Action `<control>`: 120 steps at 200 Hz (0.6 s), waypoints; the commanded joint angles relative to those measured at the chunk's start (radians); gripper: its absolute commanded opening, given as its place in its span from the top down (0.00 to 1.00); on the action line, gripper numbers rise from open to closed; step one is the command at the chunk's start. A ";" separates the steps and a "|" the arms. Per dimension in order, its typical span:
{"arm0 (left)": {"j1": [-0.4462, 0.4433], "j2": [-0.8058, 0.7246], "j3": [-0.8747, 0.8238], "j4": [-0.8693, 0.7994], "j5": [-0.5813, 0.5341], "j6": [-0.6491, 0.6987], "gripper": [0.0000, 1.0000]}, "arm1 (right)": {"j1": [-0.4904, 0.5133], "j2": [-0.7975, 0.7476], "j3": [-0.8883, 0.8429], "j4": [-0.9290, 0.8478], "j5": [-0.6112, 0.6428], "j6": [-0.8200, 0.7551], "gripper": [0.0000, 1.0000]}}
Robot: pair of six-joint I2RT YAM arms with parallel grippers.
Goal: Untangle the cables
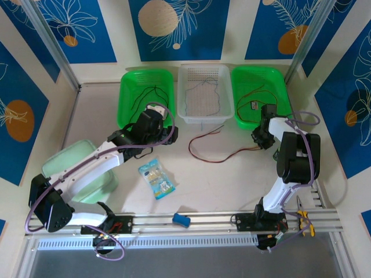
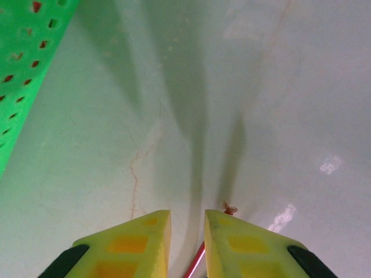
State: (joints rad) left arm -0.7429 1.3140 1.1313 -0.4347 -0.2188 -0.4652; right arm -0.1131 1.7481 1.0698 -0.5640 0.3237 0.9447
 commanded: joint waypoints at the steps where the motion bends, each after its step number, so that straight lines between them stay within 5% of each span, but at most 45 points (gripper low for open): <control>1: -0.011 -0.002 0.030 -0.014 -0.013 0.003 0.24 | 0.018 -0.060 -0.065 0.013 -0.016 0.025 0.76; 120: -0.013 0.003 0.033 -0.017 -0.007 0.003 0.24 | 0.000 -0.099 -0.146 0.082 -0.057 0.096 0.76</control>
State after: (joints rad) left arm -0.7448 1.3178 1.1397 -0.4351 -0.2188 -0.4652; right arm -0.1059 1.6493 0.9333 -0.4816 0.2943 1.0039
